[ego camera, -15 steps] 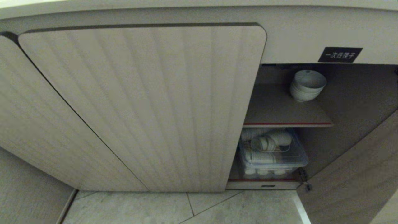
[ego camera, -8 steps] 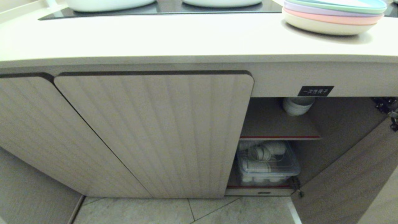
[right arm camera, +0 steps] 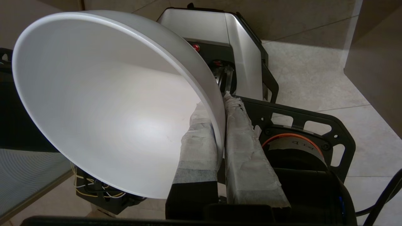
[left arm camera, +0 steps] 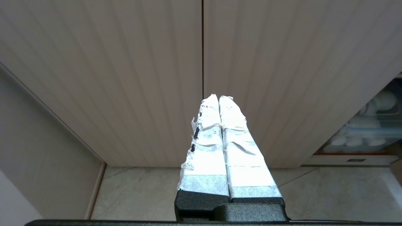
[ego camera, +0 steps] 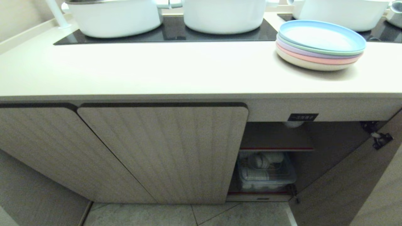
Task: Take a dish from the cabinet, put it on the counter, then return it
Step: Place it on the table
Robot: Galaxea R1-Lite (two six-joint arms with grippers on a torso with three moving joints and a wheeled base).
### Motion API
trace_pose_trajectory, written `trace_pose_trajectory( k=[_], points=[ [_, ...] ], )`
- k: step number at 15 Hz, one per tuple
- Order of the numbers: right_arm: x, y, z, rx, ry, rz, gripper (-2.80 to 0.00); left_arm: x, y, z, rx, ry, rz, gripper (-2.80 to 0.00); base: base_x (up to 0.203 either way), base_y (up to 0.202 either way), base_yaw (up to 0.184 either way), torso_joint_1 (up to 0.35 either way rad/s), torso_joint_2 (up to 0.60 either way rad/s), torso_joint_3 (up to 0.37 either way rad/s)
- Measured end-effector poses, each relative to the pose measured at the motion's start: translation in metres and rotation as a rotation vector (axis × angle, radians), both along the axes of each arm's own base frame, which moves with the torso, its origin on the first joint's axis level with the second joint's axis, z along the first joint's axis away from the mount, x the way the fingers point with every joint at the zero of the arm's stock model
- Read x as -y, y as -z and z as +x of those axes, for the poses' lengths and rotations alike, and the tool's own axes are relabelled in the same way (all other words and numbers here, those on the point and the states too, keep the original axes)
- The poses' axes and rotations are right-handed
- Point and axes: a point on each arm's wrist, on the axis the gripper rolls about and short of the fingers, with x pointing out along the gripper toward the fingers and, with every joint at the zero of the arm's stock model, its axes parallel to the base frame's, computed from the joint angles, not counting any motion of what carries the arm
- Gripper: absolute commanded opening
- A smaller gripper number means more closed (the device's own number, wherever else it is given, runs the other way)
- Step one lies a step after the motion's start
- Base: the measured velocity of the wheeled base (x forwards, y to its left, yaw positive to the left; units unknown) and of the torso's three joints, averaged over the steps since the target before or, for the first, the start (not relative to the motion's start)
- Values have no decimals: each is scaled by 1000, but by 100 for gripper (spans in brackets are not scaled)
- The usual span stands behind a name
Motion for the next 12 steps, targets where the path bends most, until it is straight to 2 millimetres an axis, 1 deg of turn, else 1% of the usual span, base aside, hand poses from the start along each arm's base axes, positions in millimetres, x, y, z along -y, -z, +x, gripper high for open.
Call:
trace_pose_trajectory(
  k=[6,12],
  points=[
    [0,-3,1,11,1,3,-280,0,0,0,0,-1,0,-280,0,0,0,235,-523,-287],
    [0,-4,1,14,1,3,-280,0,0,0,0,-1,0,-280,0,0,0,269,-574,-304]
  ],
)
